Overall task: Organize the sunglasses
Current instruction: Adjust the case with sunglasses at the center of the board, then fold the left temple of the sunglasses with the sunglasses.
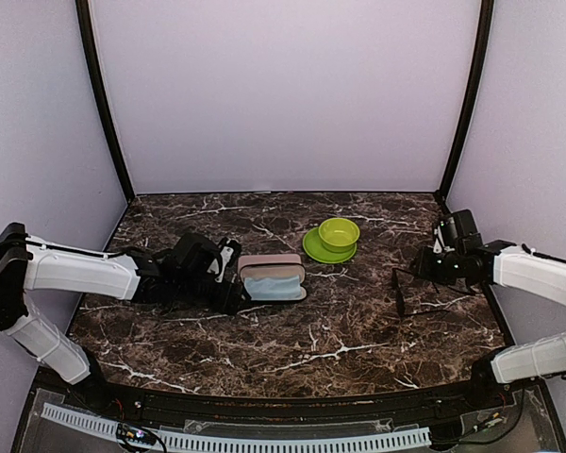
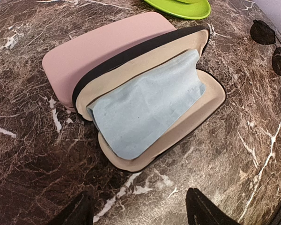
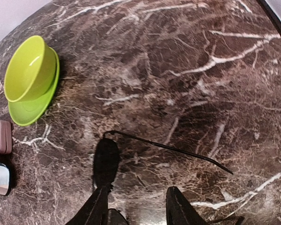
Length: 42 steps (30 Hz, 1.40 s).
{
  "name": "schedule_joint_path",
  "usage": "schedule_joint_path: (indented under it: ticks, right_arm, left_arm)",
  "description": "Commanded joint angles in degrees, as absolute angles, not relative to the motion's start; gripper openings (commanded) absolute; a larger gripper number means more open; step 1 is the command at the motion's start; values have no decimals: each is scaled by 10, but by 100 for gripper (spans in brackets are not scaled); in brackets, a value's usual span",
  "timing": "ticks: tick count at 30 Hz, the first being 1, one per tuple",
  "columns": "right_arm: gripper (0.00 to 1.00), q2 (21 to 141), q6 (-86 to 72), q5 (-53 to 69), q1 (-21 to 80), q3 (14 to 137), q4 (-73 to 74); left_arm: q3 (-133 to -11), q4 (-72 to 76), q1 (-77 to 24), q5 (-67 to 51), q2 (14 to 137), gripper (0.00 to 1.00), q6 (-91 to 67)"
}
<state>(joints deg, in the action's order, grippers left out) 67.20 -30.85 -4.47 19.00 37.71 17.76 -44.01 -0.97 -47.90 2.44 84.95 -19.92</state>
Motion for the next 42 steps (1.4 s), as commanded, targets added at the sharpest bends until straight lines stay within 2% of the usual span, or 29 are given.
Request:
schedule_joint_path:
  ticks: [1,11,19,26,42]
  right_arm:
    - [43,668,-325,7,155,344,165]
    - [44,660,-334,27,140,316,170]
    - [44,571,-364,-5,141,303,254]
    - [45,544,-428,-62,196,293,299]
    - [47,540,-521,-90,229,207,217]
  left_arm:
    - [-450,-14,-481,18,843,70,-197]
    - [-456,-5,-481,16,840,70,-189]
    - [-466,3,-481,-7,856,70,-189]
    - [-463,12,-481,-17,853,70,-190]
    - [-457,16,-481,-21,853,70,-190]
